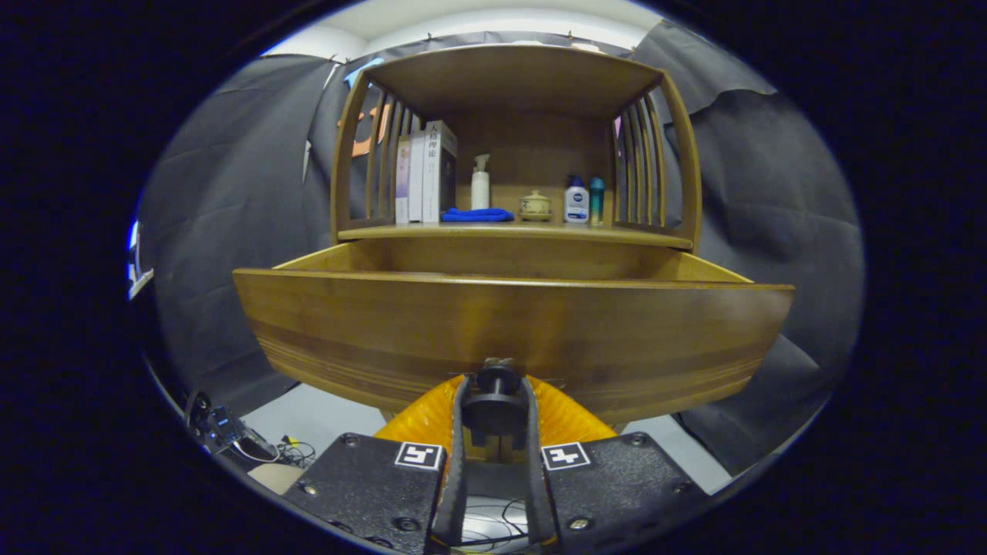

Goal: Pull open the drawer, take out the items inside it, and place them on the countertop above the cabinet.

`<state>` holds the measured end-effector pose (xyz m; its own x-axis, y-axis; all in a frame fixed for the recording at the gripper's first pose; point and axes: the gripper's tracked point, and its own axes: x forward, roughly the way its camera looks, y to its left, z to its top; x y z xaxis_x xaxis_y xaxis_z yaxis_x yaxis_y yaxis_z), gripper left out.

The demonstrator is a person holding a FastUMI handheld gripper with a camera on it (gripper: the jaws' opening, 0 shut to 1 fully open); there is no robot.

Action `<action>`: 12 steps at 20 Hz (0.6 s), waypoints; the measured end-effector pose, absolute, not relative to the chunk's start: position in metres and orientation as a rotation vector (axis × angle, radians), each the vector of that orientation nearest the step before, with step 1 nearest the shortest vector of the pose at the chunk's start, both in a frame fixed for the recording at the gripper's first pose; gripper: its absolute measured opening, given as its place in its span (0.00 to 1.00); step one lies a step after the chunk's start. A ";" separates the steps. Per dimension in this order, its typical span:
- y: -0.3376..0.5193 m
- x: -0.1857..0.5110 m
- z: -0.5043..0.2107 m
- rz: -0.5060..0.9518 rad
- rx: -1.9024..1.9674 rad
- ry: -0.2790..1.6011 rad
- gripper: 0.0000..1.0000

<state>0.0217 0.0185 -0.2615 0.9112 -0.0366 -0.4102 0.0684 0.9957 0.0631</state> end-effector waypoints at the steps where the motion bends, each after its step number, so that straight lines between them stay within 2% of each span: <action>1: 0.019 0.003 -0.261 -0.046 0.067 0.427 0.34; 6: 0.024 -0.009 -0.264 -0.017 0.049 0.464 0.34; 11: 0.035 -0.018 -0.244 0.087 0.025 0.497 0.54; 12: 0.040 -0.023 -0.236 0.121 0.019 0.500 0.66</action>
<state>-0.0235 0.0402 -0.2355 0.8707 0.1205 -0.4769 -0.1112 0.9926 0.0477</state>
